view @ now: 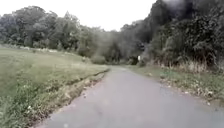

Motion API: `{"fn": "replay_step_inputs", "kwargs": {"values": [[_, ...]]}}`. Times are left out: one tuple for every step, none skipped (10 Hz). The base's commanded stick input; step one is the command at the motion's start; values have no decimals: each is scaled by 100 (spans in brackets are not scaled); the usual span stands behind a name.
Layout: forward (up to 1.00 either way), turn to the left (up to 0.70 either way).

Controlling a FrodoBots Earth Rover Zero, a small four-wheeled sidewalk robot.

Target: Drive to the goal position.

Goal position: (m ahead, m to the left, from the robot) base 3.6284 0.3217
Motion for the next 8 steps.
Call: {"fn": "replay_step_inputs", "kwargs": {"values": [[0,0],[0,0],[0,0],[0,0],[0,0],[0,0],[0,0],[0,0]]}}
